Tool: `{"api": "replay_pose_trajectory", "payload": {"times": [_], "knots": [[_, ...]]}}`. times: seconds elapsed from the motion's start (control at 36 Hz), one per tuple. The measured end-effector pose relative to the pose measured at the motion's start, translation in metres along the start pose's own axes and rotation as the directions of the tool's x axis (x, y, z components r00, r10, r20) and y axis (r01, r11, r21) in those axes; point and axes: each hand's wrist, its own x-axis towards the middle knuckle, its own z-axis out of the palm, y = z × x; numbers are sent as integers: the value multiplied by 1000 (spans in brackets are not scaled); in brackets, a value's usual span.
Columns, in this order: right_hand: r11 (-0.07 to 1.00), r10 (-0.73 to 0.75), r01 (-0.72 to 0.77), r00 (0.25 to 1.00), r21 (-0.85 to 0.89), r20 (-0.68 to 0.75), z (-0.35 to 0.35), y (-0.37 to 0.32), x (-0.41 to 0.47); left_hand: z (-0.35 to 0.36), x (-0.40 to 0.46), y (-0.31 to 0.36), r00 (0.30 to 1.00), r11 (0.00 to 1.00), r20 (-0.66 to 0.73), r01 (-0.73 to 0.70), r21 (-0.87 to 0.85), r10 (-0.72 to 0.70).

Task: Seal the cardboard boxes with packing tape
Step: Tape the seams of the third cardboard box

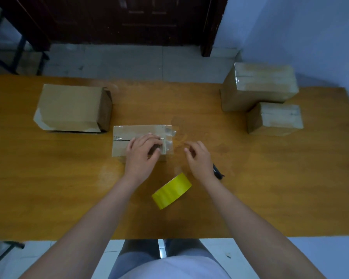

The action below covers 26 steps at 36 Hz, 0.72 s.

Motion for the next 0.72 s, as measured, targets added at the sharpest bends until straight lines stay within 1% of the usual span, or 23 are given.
{"api": "replay_pose_trajectory", "payload": {"times": [0.08,0.11,0.17,0.22,0.28,0.33,0.44,0.53,0.58,0.64,0.72], "knots": [[990,-111,115,993,76,-50,-8,-24,7,-1,3,0,1000,1000,-3,3,-7,-3],[986,-150,152,988,69,-40,-8,-31,10,-1,3,0,1000,1000,-1,5,-10,-5],[981,-195,195,980,-2,25,-6,-42,13,0,3,-2,1000,1000,5,2,-10,-2],[978,-170,182,979,-101,113,-2,-49,16,0,3,-4,1000,1000,12,-3,-5,3],[975,-122,151,978,-164,172,1,-53,19,0,3,-5,1000,1000,27,-2,-5,2],[967,-86,131,976,-220,200,5,-57,21,-1,2,-8,999,1000,44,-9,-7,10],[962,-26,91,969,-257,246,8,-62,25,-1,-2,-13,997,999,65,-41,8,41],[960,-18,108,945,-260,327,6,-65,28,-2,-3,-13,997,999,59,-51,6,51],[928,-28,159,932,-336,363,2,-66,33,-3,-2,-12,998,999,54,-46,6,45],[891,-12,157,946,-426,322,-4,-67,40,-3,-1,-12,998,999,56,-35,1,34],[905,-16,90,984,-415,178,-8,-68,55,-6,0,-13,996,1000,87,-23,5,23]]}}
